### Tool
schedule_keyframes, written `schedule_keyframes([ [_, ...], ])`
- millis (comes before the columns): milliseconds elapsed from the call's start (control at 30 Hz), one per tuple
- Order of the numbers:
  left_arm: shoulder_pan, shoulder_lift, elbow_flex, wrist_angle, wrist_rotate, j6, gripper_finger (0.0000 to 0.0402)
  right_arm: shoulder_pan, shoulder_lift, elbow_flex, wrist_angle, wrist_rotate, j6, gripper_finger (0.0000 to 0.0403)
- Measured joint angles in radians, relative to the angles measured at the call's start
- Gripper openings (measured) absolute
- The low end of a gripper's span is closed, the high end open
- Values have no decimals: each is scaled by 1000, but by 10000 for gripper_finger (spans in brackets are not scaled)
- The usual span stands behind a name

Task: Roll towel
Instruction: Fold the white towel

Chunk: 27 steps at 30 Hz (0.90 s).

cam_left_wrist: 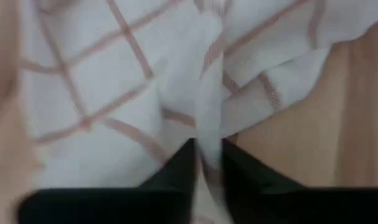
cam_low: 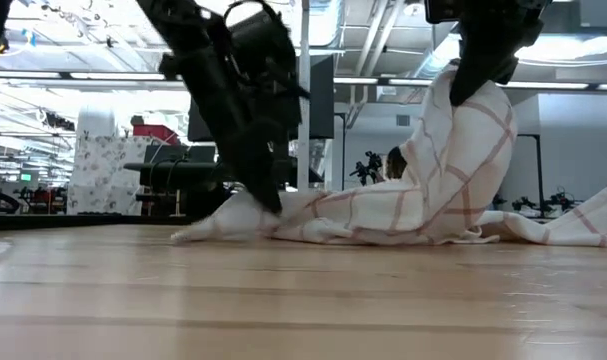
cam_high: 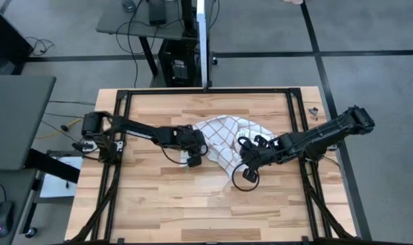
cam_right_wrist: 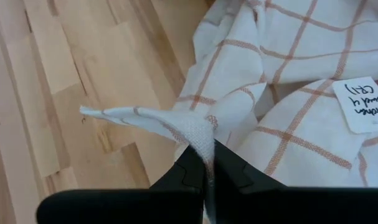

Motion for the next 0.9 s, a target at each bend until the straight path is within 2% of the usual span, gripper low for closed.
schedule_keyframes([
  [233,85,-240,158,-235,31,68,1,8,-16,25,-47,-4,-7,0],
  [433,174,-369,274,-346,156,103,0,-15,-25,66,-38,-22,69,15],
  [667,193,-392,310,-522,194,71,0,-66,-26,127,-35,-58,82,97],
  [900,159,-392,312,-701,495,-81,0,-21,-19,131,-32,-65,112,176],
])
